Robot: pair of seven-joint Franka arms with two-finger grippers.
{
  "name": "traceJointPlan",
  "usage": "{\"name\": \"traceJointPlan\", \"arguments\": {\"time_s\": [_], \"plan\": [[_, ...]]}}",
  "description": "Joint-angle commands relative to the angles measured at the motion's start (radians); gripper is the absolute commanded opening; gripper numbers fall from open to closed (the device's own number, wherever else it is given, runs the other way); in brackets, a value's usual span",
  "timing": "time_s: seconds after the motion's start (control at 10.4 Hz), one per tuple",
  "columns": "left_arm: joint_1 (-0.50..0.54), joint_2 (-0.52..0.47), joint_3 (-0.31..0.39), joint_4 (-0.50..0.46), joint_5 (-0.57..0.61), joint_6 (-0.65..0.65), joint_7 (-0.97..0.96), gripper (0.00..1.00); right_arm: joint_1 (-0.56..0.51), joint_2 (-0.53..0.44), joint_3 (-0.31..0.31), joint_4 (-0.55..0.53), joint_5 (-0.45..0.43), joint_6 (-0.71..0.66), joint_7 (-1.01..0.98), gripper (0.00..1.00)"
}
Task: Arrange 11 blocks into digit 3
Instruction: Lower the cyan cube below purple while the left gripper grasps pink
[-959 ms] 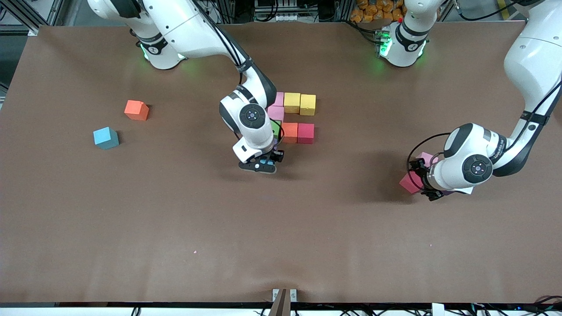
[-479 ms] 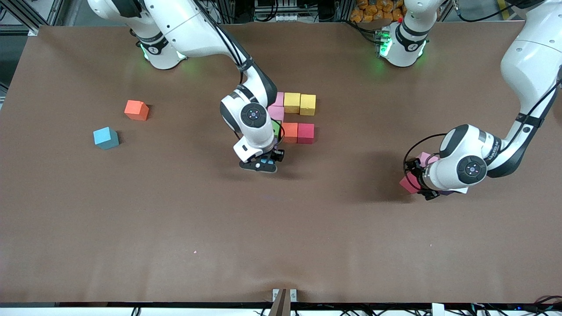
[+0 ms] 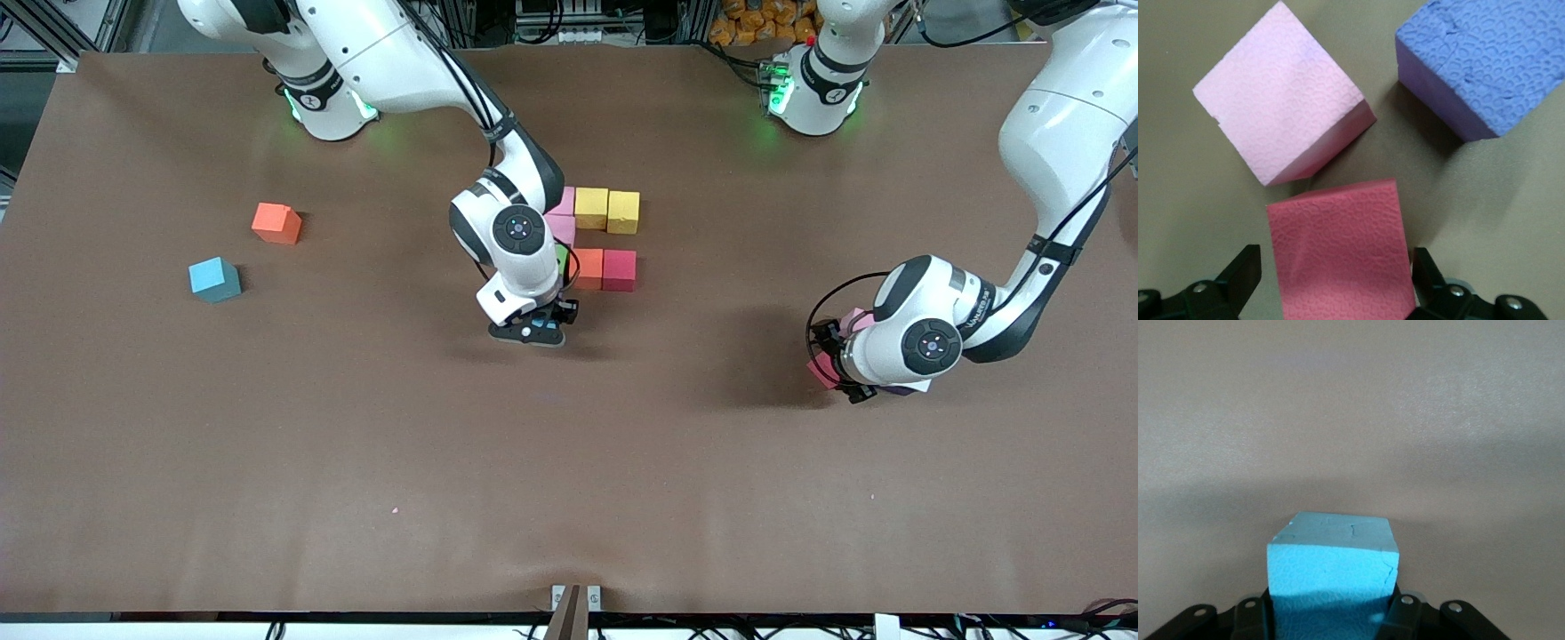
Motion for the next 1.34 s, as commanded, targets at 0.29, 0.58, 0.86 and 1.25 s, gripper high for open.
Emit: {"name": "traceJointPlan", "arguments": {"time_s": [0.29, 0.58, 0.86, 1.25], "plan": [[-0.031, -0.004, 0.007, 0.005, -0.007, -0.002, 0.116, 0.35, 0.021, 0.001, -0.005, -0.038, -0.003, -0.008, 0.007, 0.22], [-0.064, -0.004, 0.007, 0.008, -0.004, -0.002, 0.189, 0.31, 0.02, 0.001, -0.006, -0.037, -0.003, -0.008, 0.004, 0.22], [-0.116, -0.011, 0.007, 0.028, -0.006, -0.003, 0.311, 0.18, 0.021, 0.0, -0.013, -0.039, -0.006, -0.008, 0.001, 0.23], [-0.211, -0.01, 0.006, 0.056, -0.015, -0.005, 0.238, 0.17, 0.026, -0.014, -0.022, -0.032, -0.007, -0.011, -0.005, 1.0]]}}
